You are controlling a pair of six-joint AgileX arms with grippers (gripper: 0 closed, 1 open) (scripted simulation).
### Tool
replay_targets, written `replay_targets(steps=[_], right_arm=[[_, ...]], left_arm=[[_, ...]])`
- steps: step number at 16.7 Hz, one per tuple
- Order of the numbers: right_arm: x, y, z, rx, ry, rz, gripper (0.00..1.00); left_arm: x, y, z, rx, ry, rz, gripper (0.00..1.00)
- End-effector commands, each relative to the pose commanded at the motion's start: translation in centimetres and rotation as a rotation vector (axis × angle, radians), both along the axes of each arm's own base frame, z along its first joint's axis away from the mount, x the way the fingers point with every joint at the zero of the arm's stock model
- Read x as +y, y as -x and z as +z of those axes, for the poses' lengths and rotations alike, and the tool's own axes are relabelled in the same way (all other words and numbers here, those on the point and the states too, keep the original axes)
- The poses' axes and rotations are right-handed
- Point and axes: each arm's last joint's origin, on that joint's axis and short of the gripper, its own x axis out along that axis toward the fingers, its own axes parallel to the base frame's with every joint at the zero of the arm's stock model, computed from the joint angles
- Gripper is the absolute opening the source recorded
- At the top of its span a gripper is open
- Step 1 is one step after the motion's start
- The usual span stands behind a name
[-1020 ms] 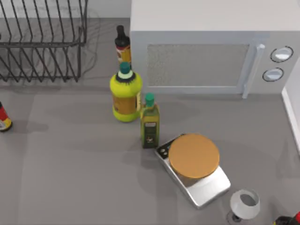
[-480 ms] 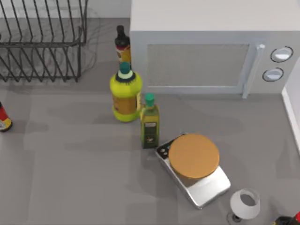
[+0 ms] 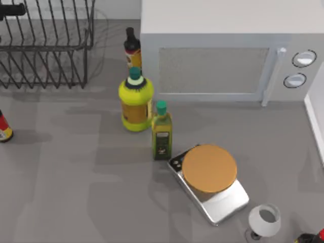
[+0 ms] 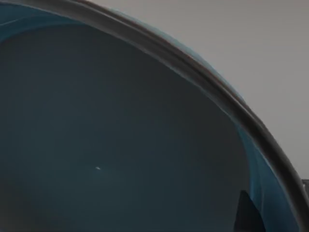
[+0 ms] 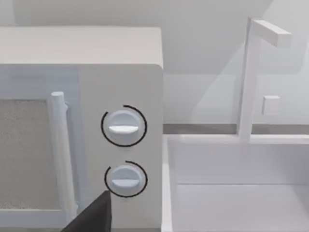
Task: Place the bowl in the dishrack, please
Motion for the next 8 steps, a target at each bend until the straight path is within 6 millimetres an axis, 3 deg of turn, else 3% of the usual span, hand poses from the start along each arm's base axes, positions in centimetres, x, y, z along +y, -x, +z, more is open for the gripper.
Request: replay_targets(steps=[4, 8], right_arm=[[0.0, 0.0, 0.0, 0.0, 0.0, 0.0, 1.0], [0.0, 0.0, 0.0, 0.0, 0.0, 0.0, 1.0]], left_arm=[[0.0, 0.0, 0.0, 0.0, 0.0, 0.0, 0.0], [0.0, 0.0, 0.0, 0.0, 0.0, 0.0, 0.3]])
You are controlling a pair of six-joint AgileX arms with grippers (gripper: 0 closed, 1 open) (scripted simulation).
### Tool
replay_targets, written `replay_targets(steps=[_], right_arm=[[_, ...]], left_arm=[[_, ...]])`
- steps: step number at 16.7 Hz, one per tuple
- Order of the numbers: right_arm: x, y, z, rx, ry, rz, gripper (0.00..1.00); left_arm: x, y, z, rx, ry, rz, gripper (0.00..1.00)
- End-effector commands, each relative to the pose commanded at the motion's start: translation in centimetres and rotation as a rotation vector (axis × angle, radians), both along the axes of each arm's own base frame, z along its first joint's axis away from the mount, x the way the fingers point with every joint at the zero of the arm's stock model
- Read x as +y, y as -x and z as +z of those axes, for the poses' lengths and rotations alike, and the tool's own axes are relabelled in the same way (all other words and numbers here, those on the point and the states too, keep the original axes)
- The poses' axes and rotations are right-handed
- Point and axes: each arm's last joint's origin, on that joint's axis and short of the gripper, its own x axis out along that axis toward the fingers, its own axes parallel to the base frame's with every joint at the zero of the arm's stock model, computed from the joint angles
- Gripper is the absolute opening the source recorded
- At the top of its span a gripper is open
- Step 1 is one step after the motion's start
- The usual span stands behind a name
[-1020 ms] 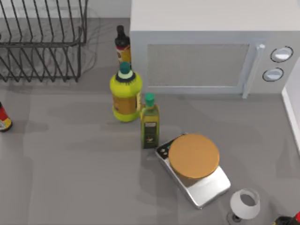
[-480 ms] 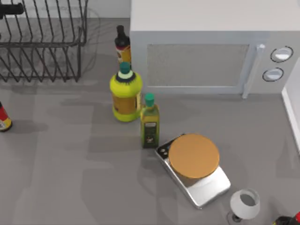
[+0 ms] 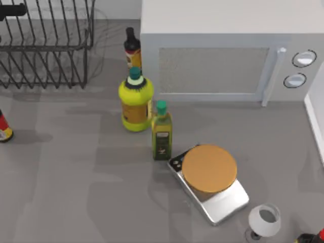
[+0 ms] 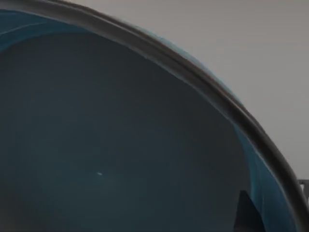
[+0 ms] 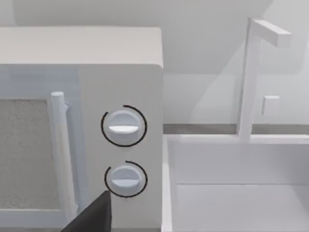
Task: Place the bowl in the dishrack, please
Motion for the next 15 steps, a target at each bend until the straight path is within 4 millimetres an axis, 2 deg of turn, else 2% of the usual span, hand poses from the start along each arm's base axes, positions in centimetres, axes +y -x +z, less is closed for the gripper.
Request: replay_targets(steps=[9, 15], right_arm=[[0.0, 0.0, 0.0, 0.0, 0.0, 0.0, 1.0], [0.0, 0.0, 0.0, 0.0, 0.0, 0.0, 1.0]], left_arm=[[0.0, 0.0, 0.0, 0.0, 0.0, 0.0, 0.98], [0.0, 0.0, 0.0, 0.0, 0.0, 0.0, 1.0]])
